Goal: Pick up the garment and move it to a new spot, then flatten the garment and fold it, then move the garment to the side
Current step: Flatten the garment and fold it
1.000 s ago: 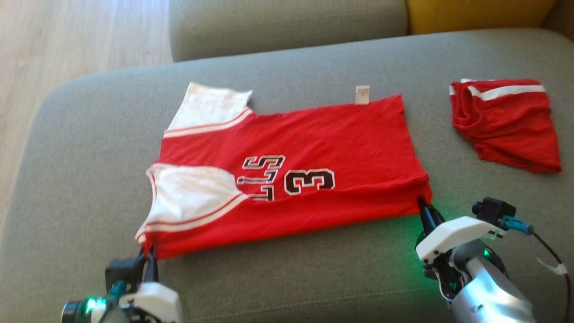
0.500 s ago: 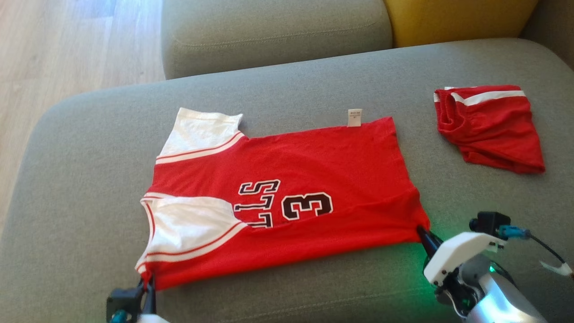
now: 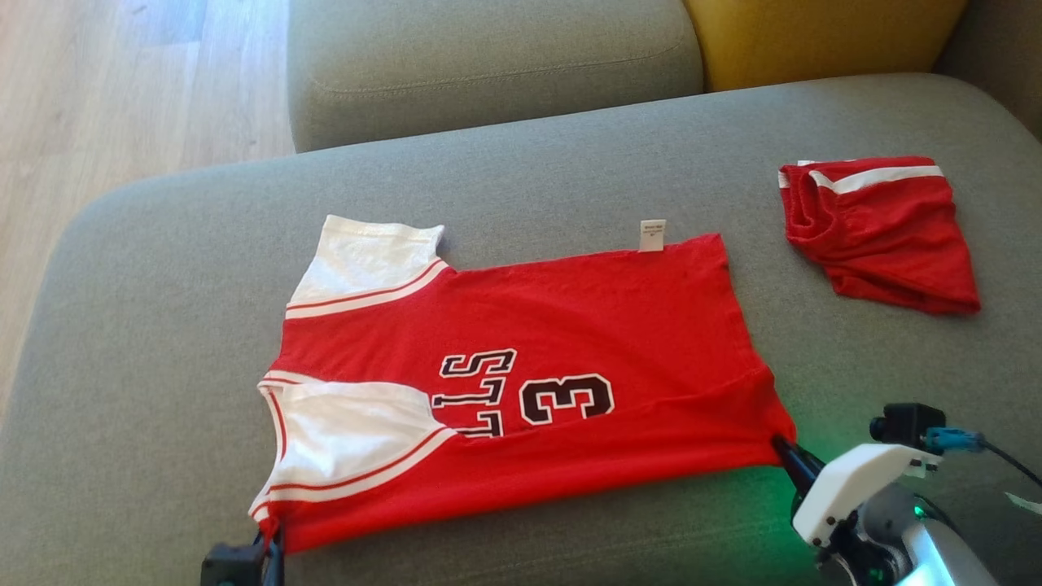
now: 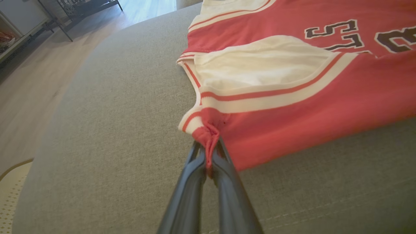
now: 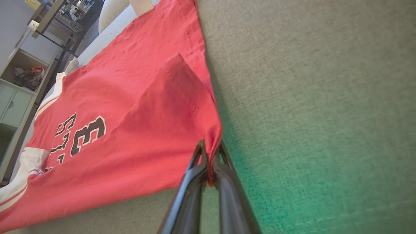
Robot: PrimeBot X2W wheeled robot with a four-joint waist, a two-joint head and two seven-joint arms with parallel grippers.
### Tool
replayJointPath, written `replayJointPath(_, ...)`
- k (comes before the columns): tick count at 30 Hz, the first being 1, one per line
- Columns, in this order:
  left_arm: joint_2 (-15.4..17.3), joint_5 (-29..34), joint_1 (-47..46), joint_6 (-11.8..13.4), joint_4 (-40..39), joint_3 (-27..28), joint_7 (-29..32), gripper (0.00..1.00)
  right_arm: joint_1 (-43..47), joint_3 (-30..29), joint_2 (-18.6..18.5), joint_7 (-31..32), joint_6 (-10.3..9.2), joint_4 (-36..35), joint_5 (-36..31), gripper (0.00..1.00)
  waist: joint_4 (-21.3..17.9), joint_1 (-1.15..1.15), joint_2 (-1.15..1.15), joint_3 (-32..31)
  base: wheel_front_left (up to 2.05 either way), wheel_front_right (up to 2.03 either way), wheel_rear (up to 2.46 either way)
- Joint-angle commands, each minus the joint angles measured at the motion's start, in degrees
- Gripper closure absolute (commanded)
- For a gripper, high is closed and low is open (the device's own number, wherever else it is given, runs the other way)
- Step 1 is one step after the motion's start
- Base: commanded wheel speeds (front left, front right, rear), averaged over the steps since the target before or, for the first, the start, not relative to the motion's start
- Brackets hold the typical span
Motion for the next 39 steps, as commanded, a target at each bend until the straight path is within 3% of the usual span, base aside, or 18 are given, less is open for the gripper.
replayJointPath(1, 1.6, 0.4, -1.1, 0.8, -1.8, 2.2, 0.0, 1.0, -0.2, 0.0, -0.4, 0.4, -0.02, -2.7, -0.9, 1.0, 0.0, 0.0, 0.0, 0.0, 0.0, 0.0, 0.0)
replayJointPath(5, 1.6, 0.4, -0.7, 1.3, -2.1, 2.0, 0.8, 1.0, 2.6, -3.2, 1.1, 3.9, -0.02, -8.1, -3.5, 1.0, 0.2, 0.0, 0.0, -0.2, 0.0, 0.0, 0.0)
replayJointPath(6, 1.7, 0.5, -0.6, 1.3, -2.2, 1.8, 1.0, 1.0, 3.2, -4.0, 1.5, 4.6, -0.02, -9.6, -4.1, 0.36, 0.2, 0.0, 0.0, -0.3, 0.0, 0.0, 0.0)
replayJointPath(7, 1.7, 0.5, -0.6, 1.4, -2.3, 1.7, 1.2, 0.82, 3.8, -4.7, 1.9, 5.5, -0.02, -11.0, -4.6, 0.0, 0.3, 0.0, 0.0, -0.4, 0.0, 0.0, 0.0)
replayJointPath(9, 1.8, 0.7, -0.6, 1.6, -2.4, 1.5, 1.6, 0.37, 4.8, -6.1, 2.6, 7.2, -0.02, -13.9, -5.5, 0.0, 0.3, 0.0, 0.0, -0.4, 0.0, 0.0, 0.0)
replayJointPath(10, 1.8, 0.7, -0.6, 1.6, -2.4, 1.3, 2.0, 0.1, 5.4, -6.9, 2.8, 8.0, -0.02, -15.4, -5.9, 0.0, 0.3, 0.0, 0.0, -0.4, 0.0, 0.0, 0.0)
replayJointPath(11, 1.9, 0.8, -0.7, 1.6, -2.4, 1.1, 2.4, 0.0, 5.9, -7.6, 3.0, 8.7, -0.02, -16.7, -6.5, 0.0, 0.4, 0.0, 0.0, -0.5, 0.0, 0.0, 0.0)
replayJointPath(16, 2.3, 0.5, -1.1, 2.2, -4.1, 1.6, 2.6, 0.0, 7.2, -10.9, 3.6, 10.9, -0.02, -22.8, -8.9, 0.0, 0.4, 0.0, 0.0, -0.4, 0.0, 0.0, 0.0)
replayJointPath(22, 2.2, -0.5, -2.9, 4.1, -8.4, 4.4, -1.2, 0.0, 6.7, -8.7, 3.6, 7.3, -0.02, -28.8, -8.5, 0.0, 0.2, 0.0, 0.0, -0.1, 0.0, 0.0, 0.0)
replayJointPath(30, 1.1, -2.1, -6.1, 5.8, -15.8, 8.7, -5.4, 0.0, 5.8, -0.9, 3.6, -4.4, -0.02, -35.4, -11.1, 0.0, -0.2, 0.0, 0.0, 1.1, 0.0, 0.0, 0.0)
replayJointPath(39, -0.4, -1.5, -6.6, 4.0, -16.2, 8.1, -5.8, 0.0, 6.3, 4.1, 3.6, -17.1, -0.02, -36.2, -21.3, 0.0, 0.0, 0.0, 0.0, 2.3, 0.0, 0.0, 0.0)
